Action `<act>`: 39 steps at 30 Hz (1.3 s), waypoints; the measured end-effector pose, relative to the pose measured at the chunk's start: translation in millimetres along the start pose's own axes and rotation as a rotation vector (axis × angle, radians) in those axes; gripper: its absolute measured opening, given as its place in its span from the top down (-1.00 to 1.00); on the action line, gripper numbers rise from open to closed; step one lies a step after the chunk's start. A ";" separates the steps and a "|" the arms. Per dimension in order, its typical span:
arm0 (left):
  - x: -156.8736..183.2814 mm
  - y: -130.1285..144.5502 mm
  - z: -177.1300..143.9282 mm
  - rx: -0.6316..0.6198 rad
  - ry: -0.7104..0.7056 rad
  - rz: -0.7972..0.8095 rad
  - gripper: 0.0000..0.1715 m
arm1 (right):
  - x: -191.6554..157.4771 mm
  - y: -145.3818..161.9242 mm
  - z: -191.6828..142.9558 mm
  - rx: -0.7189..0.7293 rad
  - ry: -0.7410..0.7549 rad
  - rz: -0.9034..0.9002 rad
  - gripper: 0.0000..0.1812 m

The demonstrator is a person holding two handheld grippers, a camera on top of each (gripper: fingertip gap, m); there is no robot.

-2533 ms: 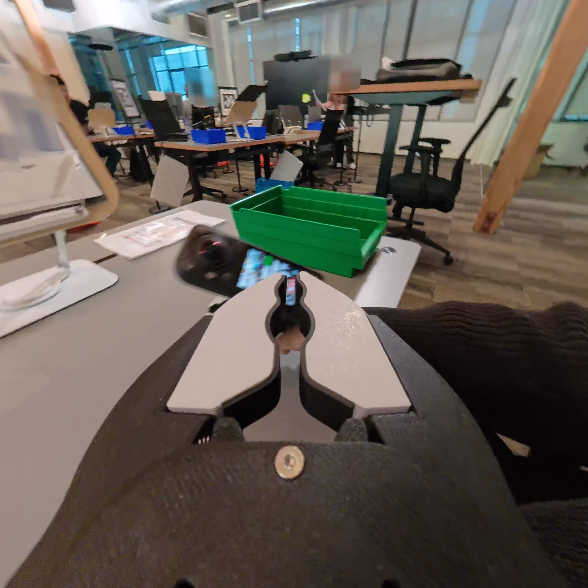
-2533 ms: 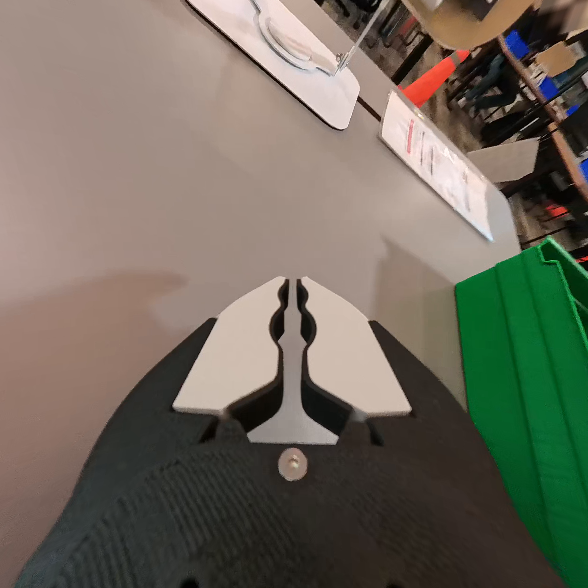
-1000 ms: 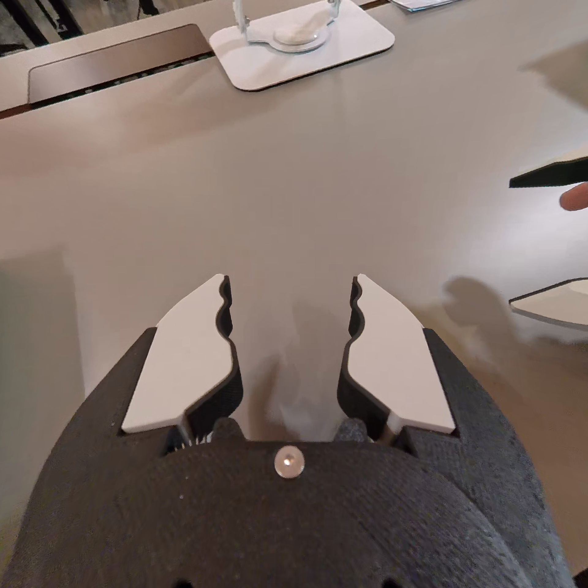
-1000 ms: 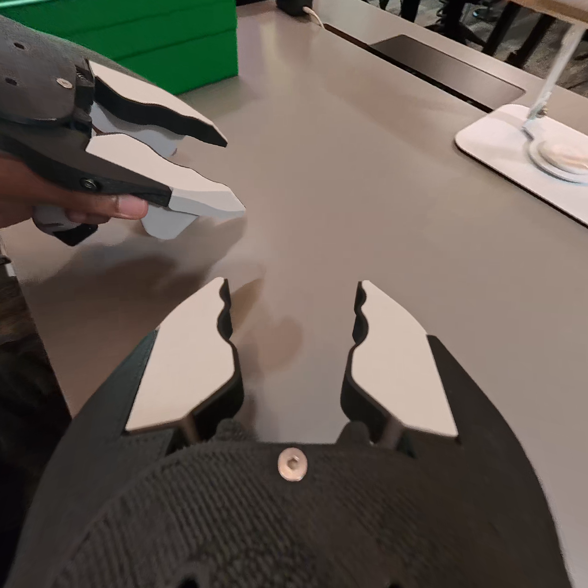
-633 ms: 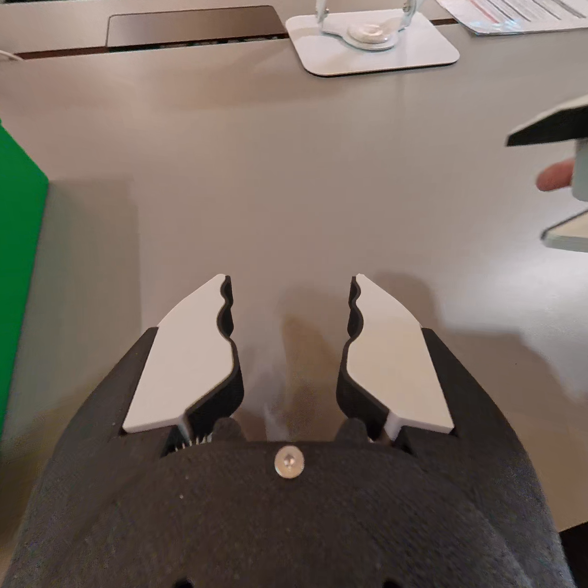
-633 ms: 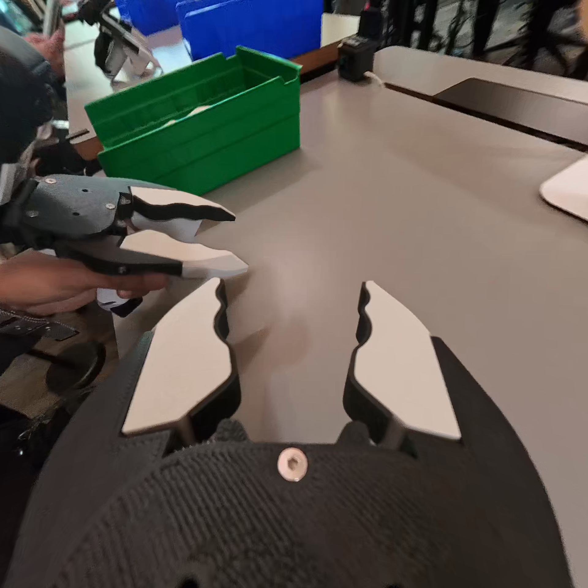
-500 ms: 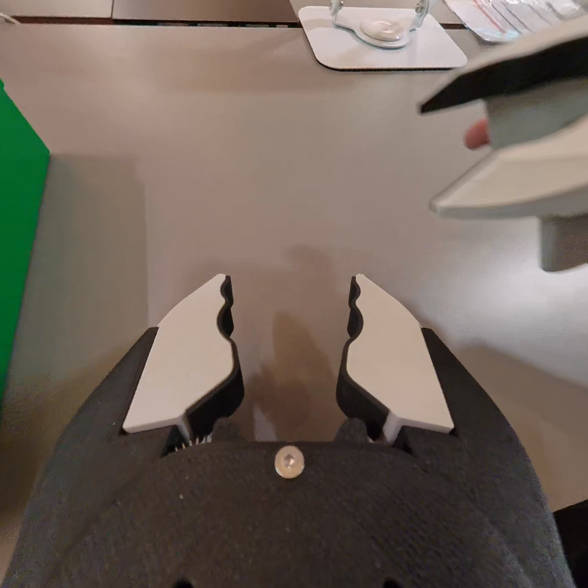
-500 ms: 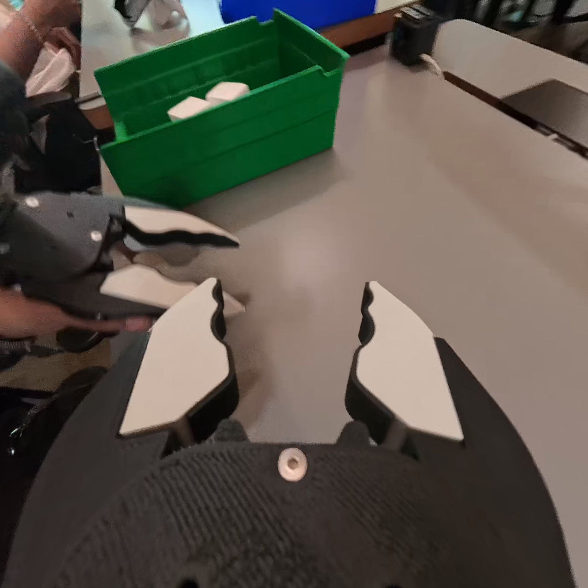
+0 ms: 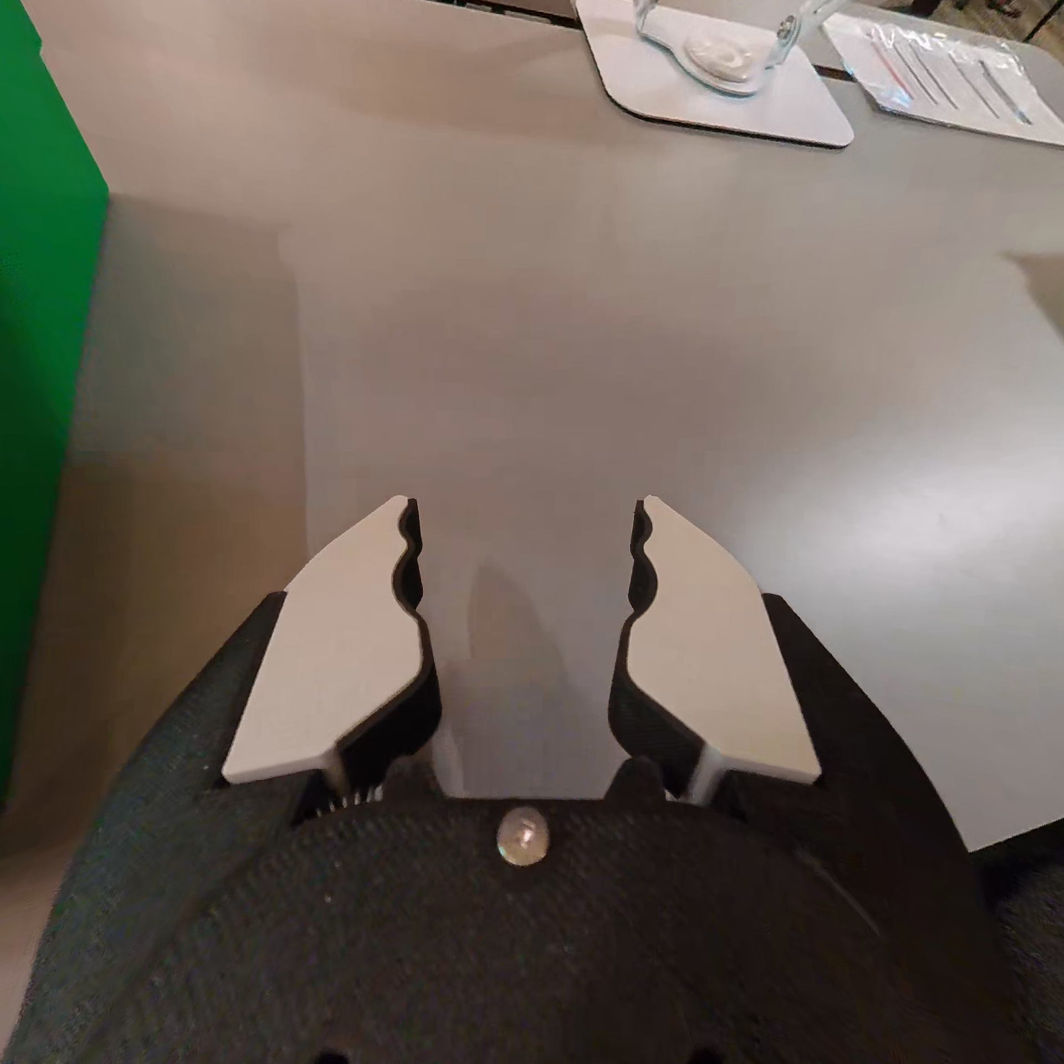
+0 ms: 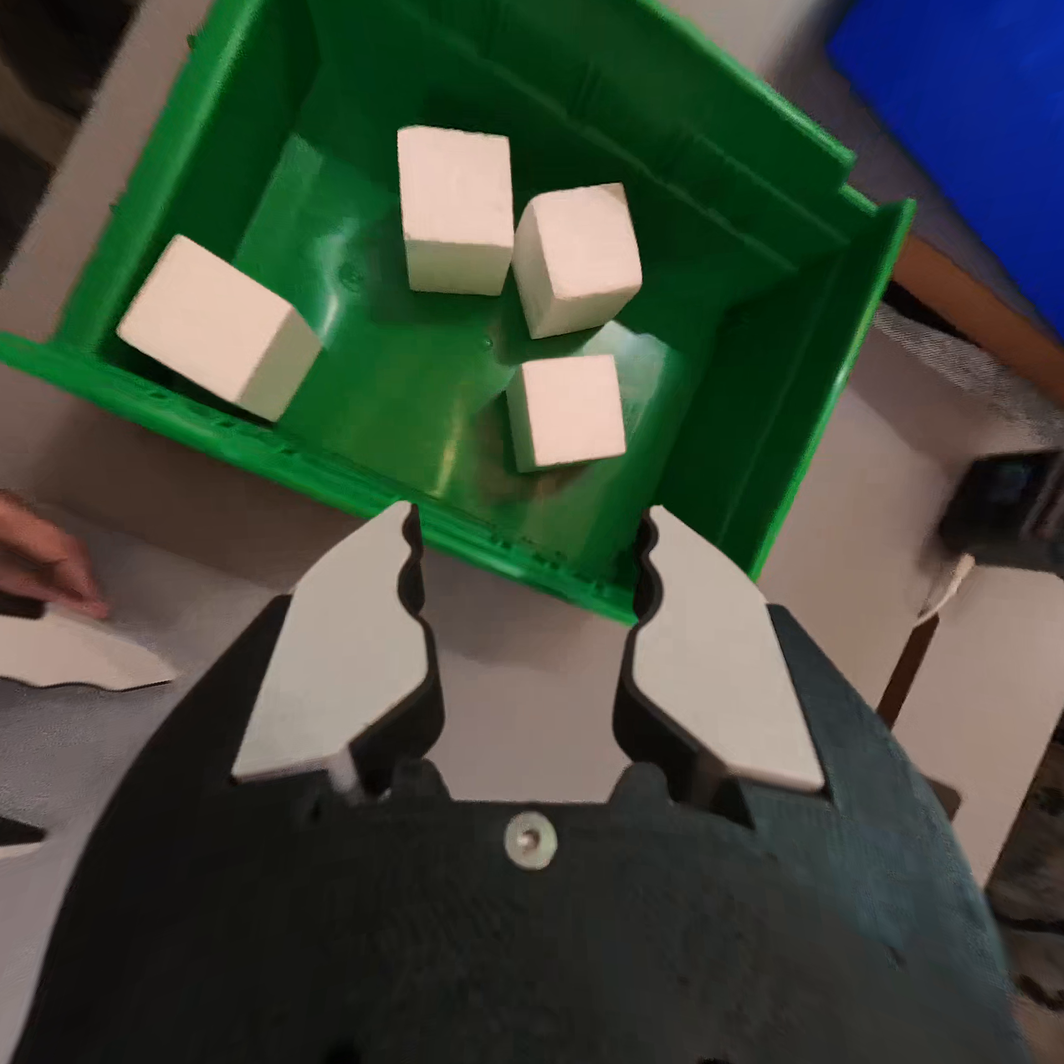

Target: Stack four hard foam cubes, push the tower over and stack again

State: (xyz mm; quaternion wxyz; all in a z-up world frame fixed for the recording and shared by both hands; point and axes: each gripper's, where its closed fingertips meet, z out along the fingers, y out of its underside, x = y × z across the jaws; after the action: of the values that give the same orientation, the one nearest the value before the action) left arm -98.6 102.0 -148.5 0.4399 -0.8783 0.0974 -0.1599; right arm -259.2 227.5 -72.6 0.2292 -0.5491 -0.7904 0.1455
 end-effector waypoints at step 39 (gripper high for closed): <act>15.4 6.2 -2.2 -0.039 0.067 -0.001 0.23 | -50.1 60.3 -147.9 0.294 0.107 0.275 0.45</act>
State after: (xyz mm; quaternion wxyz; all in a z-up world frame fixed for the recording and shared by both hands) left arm -85.2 91.9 -149.3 0.4193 -0.8808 0.1149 -0.1874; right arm -119.0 198.8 14.3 0.3263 -0.6196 -0.6649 0.2598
